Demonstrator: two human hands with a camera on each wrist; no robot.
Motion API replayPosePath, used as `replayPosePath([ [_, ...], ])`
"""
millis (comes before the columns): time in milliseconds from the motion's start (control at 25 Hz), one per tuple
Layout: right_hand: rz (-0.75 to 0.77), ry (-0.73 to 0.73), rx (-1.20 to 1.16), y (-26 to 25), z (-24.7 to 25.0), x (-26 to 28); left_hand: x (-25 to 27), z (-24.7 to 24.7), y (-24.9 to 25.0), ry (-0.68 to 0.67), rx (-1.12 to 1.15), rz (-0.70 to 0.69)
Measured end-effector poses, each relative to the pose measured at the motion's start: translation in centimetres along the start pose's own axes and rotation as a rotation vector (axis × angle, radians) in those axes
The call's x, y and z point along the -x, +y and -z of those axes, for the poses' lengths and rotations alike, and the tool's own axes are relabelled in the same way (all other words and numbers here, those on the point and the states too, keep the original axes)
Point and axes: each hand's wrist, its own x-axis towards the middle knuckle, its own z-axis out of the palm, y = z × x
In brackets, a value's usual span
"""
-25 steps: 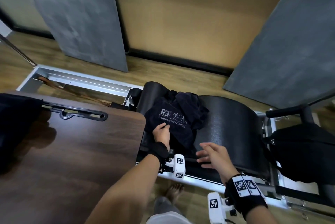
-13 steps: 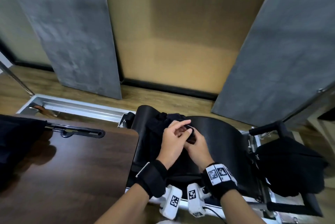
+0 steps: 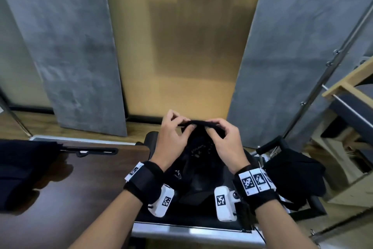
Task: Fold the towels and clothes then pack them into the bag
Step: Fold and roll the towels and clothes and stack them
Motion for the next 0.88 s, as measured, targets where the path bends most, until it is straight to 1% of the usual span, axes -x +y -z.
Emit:
replayPosePath([
  [40, -0.002, -0.01, -0.005, -1.2, 0.3, 1.2, 0.9, 0.7, 1.0, 0.003, -0.009, -0.019],
  [120, -0.004, -0.016, 0.013, -2.9, 0.7, 3.4, 3.0, 2.0, 2.8, -0.041, 0.028, -0.039],
  [240, 0.031, -0.016, 0.078, -4.9, 1.0, 6.8, 6.6, 4.4, 5.2, -0.075, 0.063, -0.021],
  [400, 0.028, -0.122, 0.132, -5.9, 0.9, 10.4, 10.0, 7.4, 6.1, -0.087, 0.078, -0.014],
  [520, 0.021, -0.143, 0.245, -5.8, 0.2, 12.1, 11.8, 9.6, 6.1, -0.078, 0.09, 0.014],
  [680, 0.017, -0.017, 0.342, -5.5, -1.9, 14.5, 13.8, 13.9, 5.0, -0.069, 0.074, 0.033],
  [760, 0.005, 0.015, 0.349, -5.4, -3.1, 15.5, 14.9, 16.9, 3.7, -0.103, 0.063, 0.043],
  [880, -0.005, -0.027, 0.339, -5.5, -5.6, 17.2, 16.9, 21.8, 1.0, -0.184, -0.068, 0.106],
])
